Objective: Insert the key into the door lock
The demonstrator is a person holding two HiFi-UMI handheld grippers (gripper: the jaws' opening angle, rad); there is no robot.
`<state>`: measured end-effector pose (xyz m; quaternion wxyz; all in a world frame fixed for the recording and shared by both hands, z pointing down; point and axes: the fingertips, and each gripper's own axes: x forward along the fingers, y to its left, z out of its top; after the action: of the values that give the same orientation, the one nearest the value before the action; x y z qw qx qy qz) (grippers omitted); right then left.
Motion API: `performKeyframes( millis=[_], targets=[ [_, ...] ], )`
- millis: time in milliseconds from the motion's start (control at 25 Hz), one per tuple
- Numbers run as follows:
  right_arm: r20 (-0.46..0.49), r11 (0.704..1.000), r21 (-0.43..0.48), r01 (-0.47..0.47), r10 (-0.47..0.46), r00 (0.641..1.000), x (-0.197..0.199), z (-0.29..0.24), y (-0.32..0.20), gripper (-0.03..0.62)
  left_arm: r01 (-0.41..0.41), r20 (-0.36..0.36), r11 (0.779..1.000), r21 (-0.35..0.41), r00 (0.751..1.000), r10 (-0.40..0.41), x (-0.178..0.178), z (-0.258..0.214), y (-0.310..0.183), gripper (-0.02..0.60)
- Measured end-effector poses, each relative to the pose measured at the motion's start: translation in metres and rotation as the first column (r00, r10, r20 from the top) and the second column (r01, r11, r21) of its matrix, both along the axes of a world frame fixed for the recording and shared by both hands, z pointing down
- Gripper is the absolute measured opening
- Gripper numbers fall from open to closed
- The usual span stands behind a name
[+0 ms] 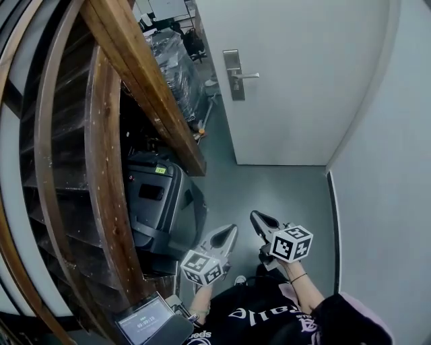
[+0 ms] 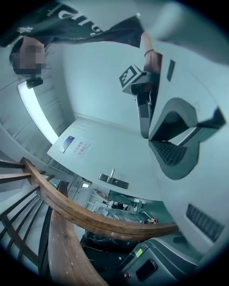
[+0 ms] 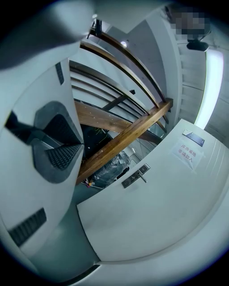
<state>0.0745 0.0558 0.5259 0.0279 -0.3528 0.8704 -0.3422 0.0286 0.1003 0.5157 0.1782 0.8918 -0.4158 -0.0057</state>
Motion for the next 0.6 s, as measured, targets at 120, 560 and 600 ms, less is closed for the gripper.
performKeyframes(
  millis=[120, 560, 600],
  targets=[
    [0.018, 0.999, -0.011, -0.041, 0.041, 0.999, -0.011, 0.003, 0.028, 0.018, -0.029, -0.002, 0.999, -0.020, 1.000, 0.029, -0.013, 0.010, 0.030, 0.005],
    [0.012, 0.995, -0.022, -0.100, 0.100, 0.995, -0.034, 0.009, 0.096, 0.018, -0.064, -0.016, 0.996, -0.058, 0.998, 0.063, -0.050, 0.026, 0.098, 0.005],
    [0.013, 0.995, -0.021, -0.101, 0.101, 0.995, -0.036, 0.008, 0.098, 0.018, -0.066, -0.016, 0.996, -0.056, 0.998, 0.065, -0.052, 0.025, 0.101, 0.005]
  ],
)
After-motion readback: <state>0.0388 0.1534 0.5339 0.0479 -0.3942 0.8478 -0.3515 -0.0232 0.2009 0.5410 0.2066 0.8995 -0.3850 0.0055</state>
